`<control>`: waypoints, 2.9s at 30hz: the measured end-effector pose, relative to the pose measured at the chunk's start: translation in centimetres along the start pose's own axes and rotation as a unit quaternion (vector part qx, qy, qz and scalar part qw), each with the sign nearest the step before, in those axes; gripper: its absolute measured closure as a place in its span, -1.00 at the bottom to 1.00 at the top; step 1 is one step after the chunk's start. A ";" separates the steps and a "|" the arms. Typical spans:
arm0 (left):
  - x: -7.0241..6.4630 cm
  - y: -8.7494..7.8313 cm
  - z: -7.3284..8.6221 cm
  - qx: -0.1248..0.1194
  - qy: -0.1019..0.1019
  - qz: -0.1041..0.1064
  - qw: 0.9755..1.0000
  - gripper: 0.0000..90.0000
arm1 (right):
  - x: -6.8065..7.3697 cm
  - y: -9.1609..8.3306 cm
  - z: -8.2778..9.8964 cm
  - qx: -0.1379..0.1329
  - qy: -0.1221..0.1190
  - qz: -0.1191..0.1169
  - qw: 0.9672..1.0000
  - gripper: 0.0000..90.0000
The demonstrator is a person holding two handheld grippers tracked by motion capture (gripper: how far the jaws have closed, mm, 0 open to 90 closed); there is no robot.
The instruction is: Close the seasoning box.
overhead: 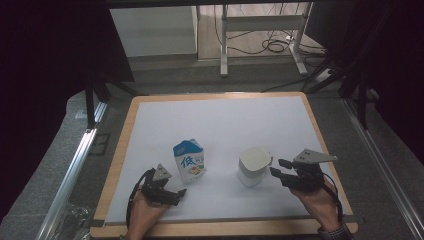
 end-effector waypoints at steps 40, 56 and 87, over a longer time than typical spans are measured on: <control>0.0 0.0 0.0 -0.002 -0.002 0.000 1.000 -0.94 | 5.0 6.9 3.3 0.043 -0.032 -0.092 0.994 0.99; 0.0 0.0 0.0 -0.002 -0.002 0.000 1.000 -0.94 | 4.9 8.1 2.7 0.043 -0.032 -0.080 0.995 0.99; 0.0 0.0 0.0 -0.002 -0.001 0.000 1.000 -0.94 | 3.2 8.2 2.9 0.053 -0.030 -0.053 0.997 0.99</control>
Point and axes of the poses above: each handheld gripper's, and its own axes: y roughly forward along the jaws, z roughly out of its underside, x roughly to its left, the point moved 8 cm from there along y, roughly forward along the jaws, and after that the axes turned 8 degrees about x, right-handed, at the moved point
